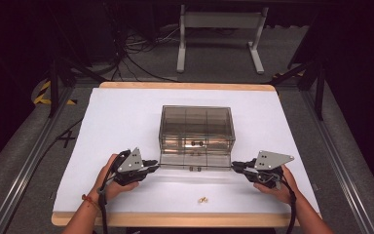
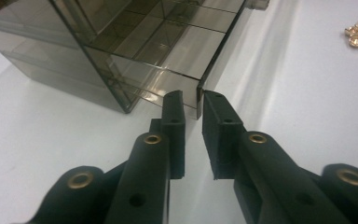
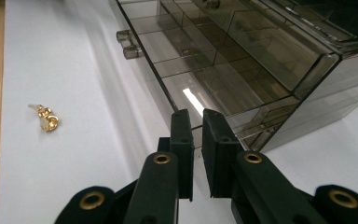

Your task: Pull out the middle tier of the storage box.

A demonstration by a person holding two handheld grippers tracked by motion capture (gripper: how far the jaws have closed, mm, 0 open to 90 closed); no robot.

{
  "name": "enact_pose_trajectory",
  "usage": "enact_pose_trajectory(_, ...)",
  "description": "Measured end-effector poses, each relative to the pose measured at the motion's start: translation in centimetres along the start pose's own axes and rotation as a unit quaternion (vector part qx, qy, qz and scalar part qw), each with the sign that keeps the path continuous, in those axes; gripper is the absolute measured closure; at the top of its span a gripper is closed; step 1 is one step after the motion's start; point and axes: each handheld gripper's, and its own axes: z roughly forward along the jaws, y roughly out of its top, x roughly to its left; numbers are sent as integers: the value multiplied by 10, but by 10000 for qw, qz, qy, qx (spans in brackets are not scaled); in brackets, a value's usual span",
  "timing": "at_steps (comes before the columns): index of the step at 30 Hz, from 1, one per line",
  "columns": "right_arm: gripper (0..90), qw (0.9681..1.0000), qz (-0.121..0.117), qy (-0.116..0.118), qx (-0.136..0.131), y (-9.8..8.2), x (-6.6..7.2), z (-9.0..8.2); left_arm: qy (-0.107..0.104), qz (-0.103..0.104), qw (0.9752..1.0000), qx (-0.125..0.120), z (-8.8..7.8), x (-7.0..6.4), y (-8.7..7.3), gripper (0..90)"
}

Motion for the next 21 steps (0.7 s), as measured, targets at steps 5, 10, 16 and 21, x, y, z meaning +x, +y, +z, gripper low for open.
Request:
enact_pose_trajectory(5,827,10000,17,-34,-44,2,1,-2,75,0,9999,-105,-5,-1,2,755)
enact_pose_trajectory(10,822,9999,-18,-41,-121,6,4,-4,208,4,9994,-262,-13,-2,5,733)
enact_pose_trajectory(16,818,9998,-19,-57,-175,9,7,-7,324,-129,9989,-300,-19,-3,-1,695)
enact_pose_trajectory(21,814,9998,-117,-88,-154,13,12,-8,504,-181,9980,-336,-26,-10,-10,647)
